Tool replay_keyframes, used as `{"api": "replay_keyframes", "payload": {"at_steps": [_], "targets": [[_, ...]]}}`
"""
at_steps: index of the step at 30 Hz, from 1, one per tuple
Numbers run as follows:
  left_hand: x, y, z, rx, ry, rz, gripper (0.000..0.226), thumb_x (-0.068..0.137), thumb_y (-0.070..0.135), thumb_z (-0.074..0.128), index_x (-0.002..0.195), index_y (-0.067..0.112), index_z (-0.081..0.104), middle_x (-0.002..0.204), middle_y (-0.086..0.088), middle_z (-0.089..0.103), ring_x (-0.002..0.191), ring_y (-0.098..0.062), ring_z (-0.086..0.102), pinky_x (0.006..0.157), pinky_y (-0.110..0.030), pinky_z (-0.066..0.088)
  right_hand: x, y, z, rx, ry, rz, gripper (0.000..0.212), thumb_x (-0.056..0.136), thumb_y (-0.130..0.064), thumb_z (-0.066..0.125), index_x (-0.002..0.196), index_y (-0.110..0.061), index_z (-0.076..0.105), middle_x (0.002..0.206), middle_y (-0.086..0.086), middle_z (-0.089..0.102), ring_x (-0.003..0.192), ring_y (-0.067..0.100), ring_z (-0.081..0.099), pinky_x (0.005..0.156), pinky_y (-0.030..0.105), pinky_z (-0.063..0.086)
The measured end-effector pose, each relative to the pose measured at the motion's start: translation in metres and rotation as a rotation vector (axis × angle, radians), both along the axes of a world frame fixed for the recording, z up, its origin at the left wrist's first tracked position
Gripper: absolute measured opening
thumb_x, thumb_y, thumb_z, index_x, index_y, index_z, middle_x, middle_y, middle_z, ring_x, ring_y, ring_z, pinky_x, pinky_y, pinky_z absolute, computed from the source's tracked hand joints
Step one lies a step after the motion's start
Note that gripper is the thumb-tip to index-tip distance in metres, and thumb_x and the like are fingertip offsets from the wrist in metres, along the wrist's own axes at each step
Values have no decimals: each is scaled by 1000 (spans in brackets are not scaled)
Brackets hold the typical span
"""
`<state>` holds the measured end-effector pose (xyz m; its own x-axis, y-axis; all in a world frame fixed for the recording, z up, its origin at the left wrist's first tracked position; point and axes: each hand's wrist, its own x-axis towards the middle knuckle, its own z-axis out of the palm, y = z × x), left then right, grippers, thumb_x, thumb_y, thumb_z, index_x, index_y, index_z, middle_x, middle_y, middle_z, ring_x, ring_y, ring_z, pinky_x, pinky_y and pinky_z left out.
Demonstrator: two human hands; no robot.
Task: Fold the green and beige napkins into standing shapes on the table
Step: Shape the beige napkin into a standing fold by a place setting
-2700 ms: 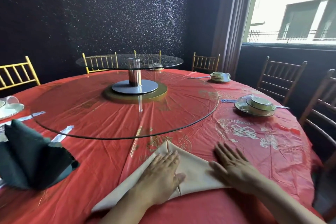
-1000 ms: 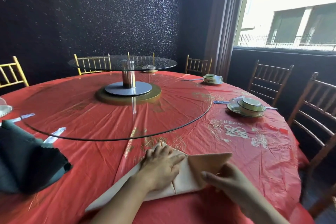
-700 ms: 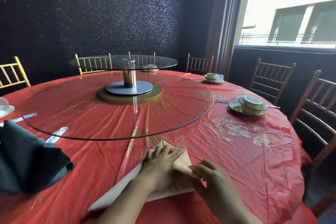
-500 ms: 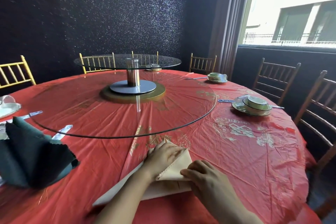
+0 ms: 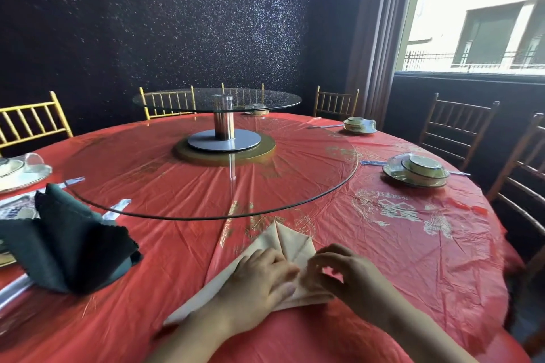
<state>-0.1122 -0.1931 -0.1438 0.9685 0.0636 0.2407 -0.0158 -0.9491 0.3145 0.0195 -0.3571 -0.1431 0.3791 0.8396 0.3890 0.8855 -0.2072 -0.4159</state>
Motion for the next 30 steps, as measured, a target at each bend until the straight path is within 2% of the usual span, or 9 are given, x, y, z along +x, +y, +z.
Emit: {"api": "replay_keyframes", "payload": {"at_steps": [2, 4, 6, 8, 11, 16, 19, 22, 30], "targets": [[-1, -1, 0, 11, 4, -7, 73, 70, 65, 12, 127, 35, 46, 121, 14, 42, 115, -3, 36, 102, -21, 24, 5, 5, -5, -126, -132, 31, 58, 83, -55, 35, 126, -23, 54, 134, -4, 52, 124, 7, 44, 101, 14, 32], [-1, -2, -2, 26, 2, -9, 69, 73, 63, 11, 125, 36, 46, 121, 15, 40, 116, -3, 34, 103, -21, 23, 9, 7, -11, -248, -197, 90, 82, 84, -70, 10, 143, -17, 32, 152, -1, 25, 142, 9, 15, 112, 17, 11], [-2, -4, -3, 84, -10, 2, 61, 77, 58, 13, 123, 36, 46, 124, 14, 36, 119, -4, 30, 102, -19, 20, 11, 4, -11, -380, -219, 81, 97, 69, -73, -17, 148, -22, 8, 152, -9, -5, 142, 5, -8, 113, 20, -6], [-5, -4, -5, 212, -102, -10, 42, 84, 48, 24, 113, 36, 51, 122, 15, 36, 116, -3, 32, 98, -17, 21, 9, 2, -8, -455, -220, 74, 97, 63, -71, -23, 147, -26, -3, 149, -13, -17, 139, 1, -17, 111, 19, -13], [-15, 2, -6, 271, -220, -117, 17, 87, 34, 42, 91, 35, 58, 106, 21, 50, 103, 3, 45, 88, -14, 29, 7, 2, -8, -486, -188, 71, 95, 62, -70, -23, 146, -29, -6, 148, -16, -19, 138, -1, -19, 109, 17, -17], [-25, 16, -9, 260, -197, -217, 23, 86, 32, 45, 103, 36, 60, 104, 22, 66, 97, 5, 56, 84, -12, 40, 9, 5, -4, -462, -167, 88, 105, 58, -76, -25, 148, -28, 5, 154, -13, -6, 140, -1, -12, 111, 17, -15], [-25, 14, -8, 264, -156, -214, 23, 87, 32, 45, 104, 37, 59, 104, 21, 65, 95, 4, 60, 79, -13, 48, 12, 12, 0, -375, -92, 107, 111, 60, -81, -16, 147, -21, 19, 155, -7, 10, 140, 0, 4, 111, 13, -2], [-28, 16, -5, 127, -139, -209, 20, 90, 37, 45, 105, 35, 59, 108, 19, 63, 99, 4, 58, 85, -13, 43, 10, 17, -4, -301, -15, 113, 107, 66, -83, -8, 145, -18, 22, 152, -9, 8, 141, 4, 11, 112, 11, 6], [-28, 18, -6, -84, -76, -214, 25, 88, 47, 43, 111, 39, 45, 112, 28, 38, 111, 12, 38, 102, -25, 34, 2, 19, -7, -393, -139, 124, 100, 67, -76, -15, 148, -21, 6, 147, -15, -10, 138, -2, -14, 107, 7, -15]]}}
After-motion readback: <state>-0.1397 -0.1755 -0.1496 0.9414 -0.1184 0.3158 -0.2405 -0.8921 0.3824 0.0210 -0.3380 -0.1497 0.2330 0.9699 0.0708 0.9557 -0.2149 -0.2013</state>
